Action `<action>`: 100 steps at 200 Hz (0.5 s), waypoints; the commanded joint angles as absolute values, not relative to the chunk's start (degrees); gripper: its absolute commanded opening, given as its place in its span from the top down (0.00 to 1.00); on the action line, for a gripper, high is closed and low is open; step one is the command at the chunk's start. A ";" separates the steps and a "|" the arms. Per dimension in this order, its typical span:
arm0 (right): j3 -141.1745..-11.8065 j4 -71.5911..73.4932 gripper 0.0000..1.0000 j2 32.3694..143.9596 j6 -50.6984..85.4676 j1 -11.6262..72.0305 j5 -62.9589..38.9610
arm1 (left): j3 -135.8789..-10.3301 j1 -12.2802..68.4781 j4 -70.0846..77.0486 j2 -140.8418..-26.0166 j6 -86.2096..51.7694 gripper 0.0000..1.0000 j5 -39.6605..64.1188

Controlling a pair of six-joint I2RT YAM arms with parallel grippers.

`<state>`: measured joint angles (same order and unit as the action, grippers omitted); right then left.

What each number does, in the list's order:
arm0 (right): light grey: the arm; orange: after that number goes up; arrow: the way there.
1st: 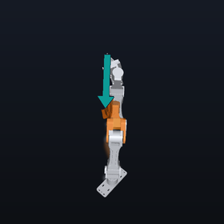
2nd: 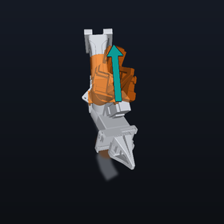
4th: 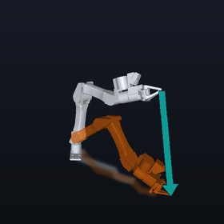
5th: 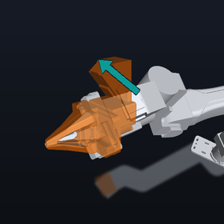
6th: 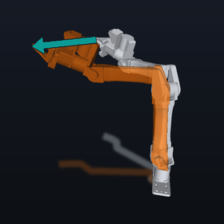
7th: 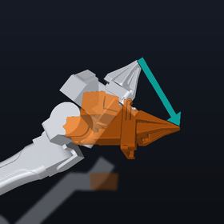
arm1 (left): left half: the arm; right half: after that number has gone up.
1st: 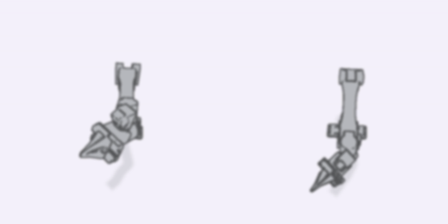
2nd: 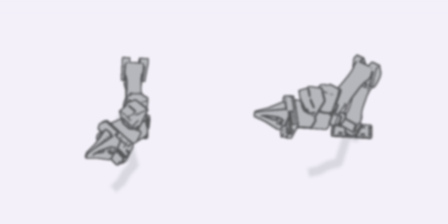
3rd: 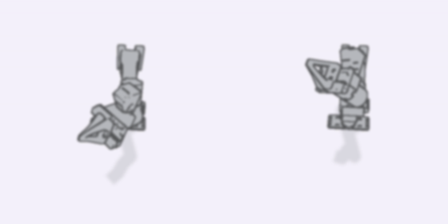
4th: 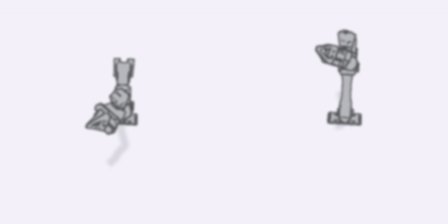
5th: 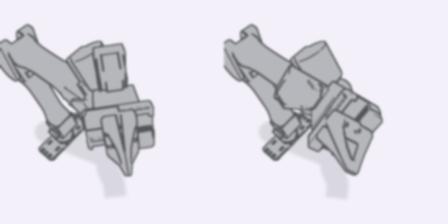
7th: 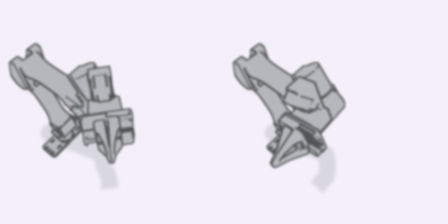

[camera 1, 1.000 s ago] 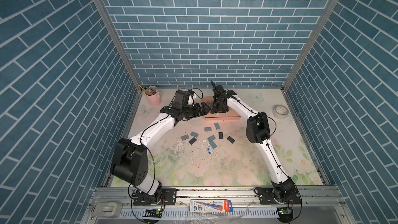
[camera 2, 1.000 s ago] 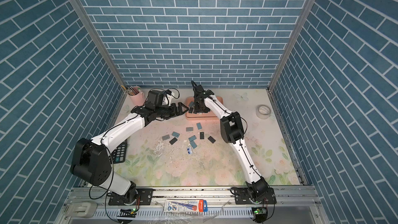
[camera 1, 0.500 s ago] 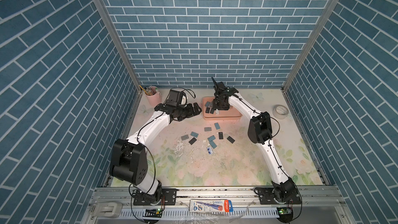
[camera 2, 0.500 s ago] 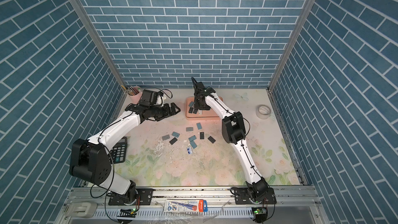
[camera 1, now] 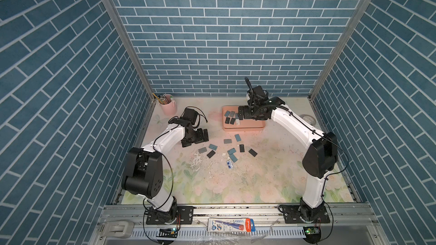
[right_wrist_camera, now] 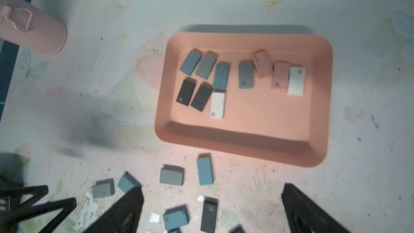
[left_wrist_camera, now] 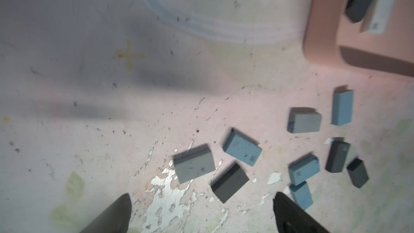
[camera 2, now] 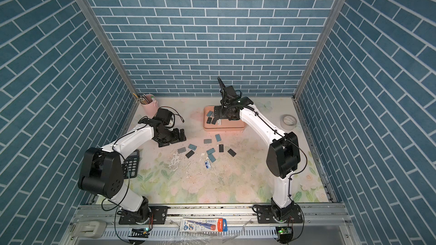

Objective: Put the eraser in the storage box
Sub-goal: Pick up the eraser from the center of the board.

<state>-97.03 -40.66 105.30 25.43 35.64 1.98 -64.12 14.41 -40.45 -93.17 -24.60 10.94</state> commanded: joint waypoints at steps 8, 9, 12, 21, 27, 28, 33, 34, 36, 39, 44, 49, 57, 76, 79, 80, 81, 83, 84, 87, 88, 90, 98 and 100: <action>-85.99 -36.17 0.02 98.75 25.38 36.14 2.41 | -64.17 16.20 -41.68 -97.38 -23.21 0.01 8.33; -85.66 -36.10 0.02 98.59 25.44 36.18 2.44 | -64.25 16.27 -41.76 -97.51 -23.12 0.01 8.25; -84.62 -35.93 0.01 97.95 25.56 36.15 2.57 | -64.52 16.67 -41.87 -98.00 -22.95 0.01 8.16; -82.08 -35.49 0.01 96.15 25.78 36.17 2.89 | -65.37 17.63 -42.41 -99.14 -22.29 0.03 7.45; -80.37 -35.15 0.02 95.09 25.90 36.21 3.04 | -66.10 18.19 -43.25 -99.96 -21.84 0.03 6.75; -80.17 -35.06 0.02 94.96 25.92 36.21 3.01 | -66.27 18.19 -43.38 -100.12 -21.82 0.03 6.67; -78.97 -34.79 0.02 94.16 26.02 36.21 3.25 | -66.87 18.51 -44.21 -100.71 -21.34 0.03 6.38; -78.82 -34.75 0.02 94.01 26.06 36.21 3.34 | -67.05 18.57 -44.30 -100.80 -21.30 0.04 6.36; -78.37 -34.57 0.02 93.71 26.09 36.21 3.41 | -67.30 18.66 -44.61 -100.98 -21.10 0.04 6.40; -77.72 -34.51 0.01 93.45 26.10 36.21 3.51 | -67.63 18.79 -44.97 -101.25 -20.71 0.05 6.51; -76.77 -34.37 0.02 92.85 26.19 36.19 3.68 | -68.03 19.02 -45.52 -101.69 -20.16 0.05 6.59; -75.96 -34.22 0.01 92.17 26.30 36.14 4.00 | -68.31 19.15 -46.05 -102.05 -19.68 0.05 6.68; -74.84 -33.97 0.02 91.37 26.36 36.12 4.27 | -68.62 19.29 -47.01 -102.59 -18.54 0.06 6.85; -72.94 -33.28 0.02 90.21 26.37 36.12 4.82 | -69.62 19.33 -49.59 -103.74 -15.38 0.09 5.42; -72.75 -33.23 0.01 90.10 26.40 36.10 4.84 | -69.84 19.32 -50.01 -103.97 -15.02 0.09 4.95; -72.67 -33.18 0.02 90.05 26.38 36.07 4.88 | -69.90 19.33 -50.14 -104.06 -14.80 0.09 4.80; -72.64 -33.16 0.02 89.98 26.38 36.10 4.86 | -70.02 19.33 -50.34 -104.10 -14.61 0.10 4.64; -72.56 -33.10 0.02 90.00 26.37 36.12 4.84 | -70.22 19.34 -50.75 -104.31 -14.40 0.10 4.17; -72.49 -33.12 0.02 90.00 26.37 36.12 4.84 | -70.31 19.34 -50.95 -104.36 -14.23 0.10 3.93; -72.39 -33.06 0.01 89.93 26.41 36.12 4.90 | -70.61 19.34 -51.35 -104.65 -13.75 0.11 3.63; -72.36 -33.01 0.02 89.88 26.39 36.12 4.82 | -70.68 19.34 -51.56 -104.71 -13.64 0.11 3.57; -72.27 -32.97 0.02 89.88 26.35 36.12 4.83 | -70.84 19.34 -51.78 -104.84 -13.39 0.12 3.20; -72.07 -32.79 0.02 89.96 26.28 36.06 4.69 | -71.25 19.34 -52.56 -105.27 -12.18 0.14 2.72; -72.07 -32.72 0.02 89.97 26.21 36.08 4.60 | -71.27 19.34 -52.62 -105.35 -11.99 0.14 2.61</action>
<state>-72.73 -34.44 91.29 25.50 36.16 3.44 -69.54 19.38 -47.22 -103.94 -17.10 6.17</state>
